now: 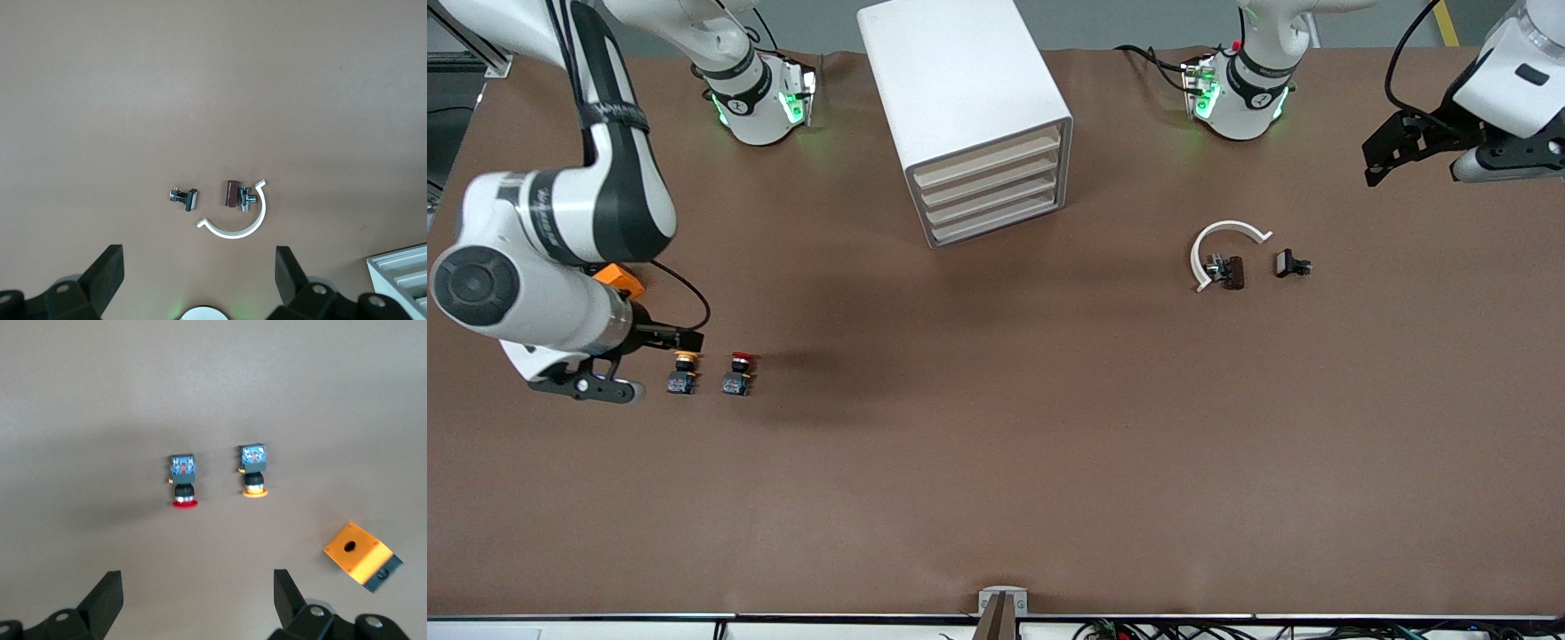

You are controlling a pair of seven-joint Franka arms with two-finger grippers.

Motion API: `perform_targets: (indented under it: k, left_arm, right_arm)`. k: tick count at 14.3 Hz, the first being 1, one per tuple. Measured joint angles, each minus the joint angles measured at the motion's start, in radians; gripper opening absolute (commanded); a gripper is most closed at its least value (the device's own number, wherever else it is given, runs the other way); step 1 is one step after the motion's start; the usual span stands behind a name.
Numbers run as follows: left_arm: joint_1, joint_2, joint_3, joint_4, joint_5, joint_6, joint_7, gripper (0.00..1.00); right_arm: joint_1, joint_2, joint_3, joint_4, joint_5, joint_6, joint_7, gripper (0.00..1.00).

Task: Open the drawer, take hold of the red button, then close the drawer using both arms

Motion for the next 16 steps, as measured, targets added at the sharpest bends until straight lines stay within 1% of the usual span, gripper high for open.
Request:
perform_targets:
  k: [1,3,7,9,12,16]
  left_arm:
    - [-0.009,-0.002,0.017,-0.002,-0.001,0.002,0.011,1.0]
    - [-0.011,0.001,0.024,-0.004,-0.001,0.009,0.022,1.0]
    - [-0.012,0.026,0.024,-0.003,-0.001,0.024,0.022,1.0]
    - [-0.015,0.038,0.024,-0.003,-0.001,0.026,0.022,1.0]
    - [-0.023,0.053,0.024,-0.003,-0.001,0.033,0.022,1.0]
    - [-0.023,0.058,0.023,-0.001,-0.001,0.035,0.022,1.0]
  right_arm:
    - [0.0,-0.025,0.0,0.004,0.0,-0.032,-0.016,1.0]
    - [-0.001,-0.056,-0.001,0.035,0.0,-0.112,-0.073,1.0]
    - [-0.044,-0.067,-0.005,0.149,0.0,-0.242,-0.199,1.0]
    - [-0.075,-0.068,-0.006,0.181,0.012,-0.264,-0.242,1.0]
    - [-0.1,-0.082,-0.006,0.197,0.052,-0.274,-0.258,1.0]
    - [-0.12,-0.086,-0.006,0.223,0.054,-0.273,-0.258,1.0]
